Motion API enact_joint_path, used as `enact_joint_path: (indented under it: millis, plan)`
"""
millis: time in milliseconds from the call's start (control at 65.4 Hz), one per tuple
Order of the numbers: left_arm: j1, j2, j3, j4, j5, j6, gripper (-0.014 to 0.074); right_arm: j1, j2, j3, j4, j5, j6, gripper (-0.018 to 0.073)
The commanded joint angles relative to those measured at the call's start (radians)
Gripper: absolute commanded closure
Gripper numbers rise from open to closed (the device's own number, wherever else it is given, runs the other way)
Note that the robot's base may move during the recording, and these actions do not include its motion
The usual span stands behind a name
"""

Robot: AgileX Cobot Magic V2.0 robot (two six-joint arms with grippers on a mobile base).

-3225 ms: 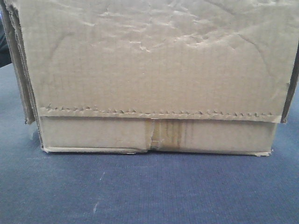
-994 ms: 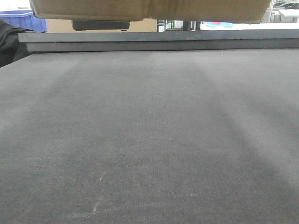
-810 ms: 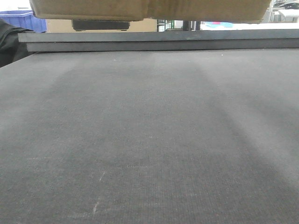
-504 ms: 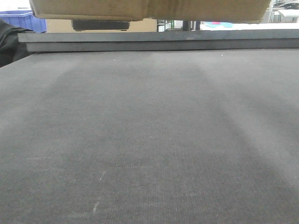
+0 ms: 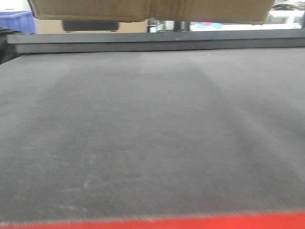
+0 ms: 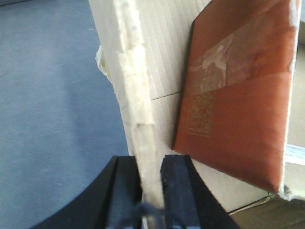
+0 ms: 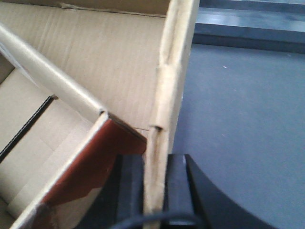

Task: Stack two boxes on right shelf middle
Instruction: 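Hold the boxes with both grippers while driving away from the table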

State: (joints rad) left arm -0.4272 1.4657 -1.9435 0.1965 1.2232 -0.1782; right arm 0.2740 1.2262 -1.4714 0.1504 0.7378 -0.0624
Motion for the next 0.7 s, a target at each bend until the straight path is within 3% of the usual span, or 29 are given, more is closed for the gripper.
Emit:
enact_joint_path:
  millis: [0, 688]
  plan:
    - [-0.001, -0.013, -0.005, 0.019, -0.020, 0.005, 0.0708, -0.006, -0.013, -0.019, -0.034, -0.066, -0.017, 0.0713]
    - [-0.001, -0.013, -0.005, 0.019, -0.020, 0.005, 0.0708, -0.006, -0.013, -0.019, -0.034, -0.066, -0.017, 0.0713]
